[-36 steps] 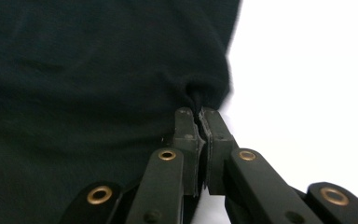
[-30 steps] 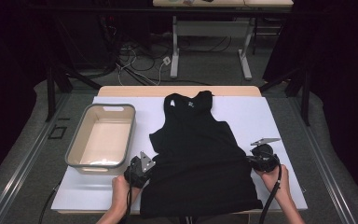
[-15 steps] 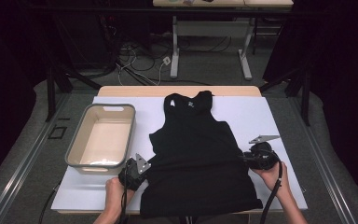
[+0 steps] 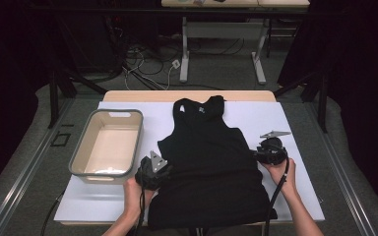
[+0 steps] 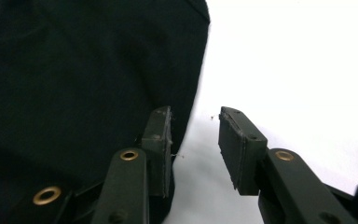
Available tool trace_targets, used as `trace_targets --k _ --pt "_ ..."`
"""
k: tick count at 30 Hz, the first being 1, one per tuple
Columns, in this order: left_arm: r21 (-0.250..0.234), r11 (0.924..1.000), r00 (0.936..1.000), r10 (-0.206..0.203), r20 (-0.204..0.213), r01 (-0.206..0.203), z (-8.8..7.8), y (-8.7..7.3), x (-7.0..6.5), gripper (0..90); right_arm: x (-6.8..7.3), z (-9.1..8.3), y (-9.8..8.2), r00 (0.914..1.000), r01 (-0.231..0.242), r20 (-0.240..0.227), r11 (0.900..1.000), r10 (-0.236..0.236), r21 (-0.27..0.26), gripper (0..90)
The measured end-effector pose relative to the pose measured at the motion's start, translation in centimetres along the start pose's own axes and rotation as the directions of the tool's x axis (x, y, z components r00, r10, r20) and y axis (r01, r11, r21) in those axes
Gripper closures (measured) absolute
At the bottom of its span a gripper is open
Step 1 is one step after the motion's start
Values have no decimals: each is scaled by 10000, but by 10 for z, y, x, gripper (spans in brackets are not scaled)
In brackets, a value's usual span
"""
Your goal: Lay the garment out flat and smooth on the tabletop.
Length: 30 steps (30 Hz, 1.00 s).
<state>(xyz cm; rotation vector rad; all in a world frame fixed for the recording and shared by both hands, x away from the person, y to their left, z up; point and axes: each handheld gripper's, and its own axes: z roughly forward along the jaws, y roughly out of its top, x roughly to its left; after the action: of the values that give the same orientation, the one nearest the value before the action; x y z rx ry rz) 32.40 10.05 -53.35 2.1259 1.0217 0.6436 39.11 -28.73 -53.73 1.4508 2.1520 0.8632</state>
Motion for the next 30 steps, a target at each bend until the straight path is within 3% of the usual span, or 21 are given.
trace_targets --k 5,10,12,14,15,17,19,23,28,30 --pt "449 9971 9979 -601 -234 611 31 9 9 523 1 14 4 9993 -339 -162 9994 340 74 639" --pt "1047 9868 9921 -1201 -363 1233 54 9 19 466 3 22 2 9996 -272 -107 9994 274 219 640" --pt "1018 9845 9897 -1412 -245 1430 57 11 22 463 4 22 2 9993 -263 -251 9994 268 211 748" --pt "1033 9842 9893 -1454 77 1438 59 12 23 554 4 23 3 9988 -213 -426 9996 220 165 867" --pt "1031 9851 9892 -1422 351 1380 59 13 25 613 5 23 3 9987 -197 -466 9996 207 217 878" --pt "1062 9881 9923 -1165 433 1113 61 16 25 774 6 23 5 9998 46 -206 9997 -41 257 890" --pt "1028 9903 9948 -969 326 930 63 19 25 836 6 24 6 9996 171 202 9997 -175 188 894" --pt "966 9900 9947 -1018 -127 1025 70 25 34 848 0 25 8 9923 445 1158 9990 -449 66 895" --pt "682 9895 9896 -1224 -758 1276 78 31 39 848 -11 22 13 9866 152 1632 9989 -79 -437 894" --pt "567 9907 9875 -1176 -1047 1239 81 33 40 848 -10 22 15 9794 349 2006 9977 -225 -585 894"
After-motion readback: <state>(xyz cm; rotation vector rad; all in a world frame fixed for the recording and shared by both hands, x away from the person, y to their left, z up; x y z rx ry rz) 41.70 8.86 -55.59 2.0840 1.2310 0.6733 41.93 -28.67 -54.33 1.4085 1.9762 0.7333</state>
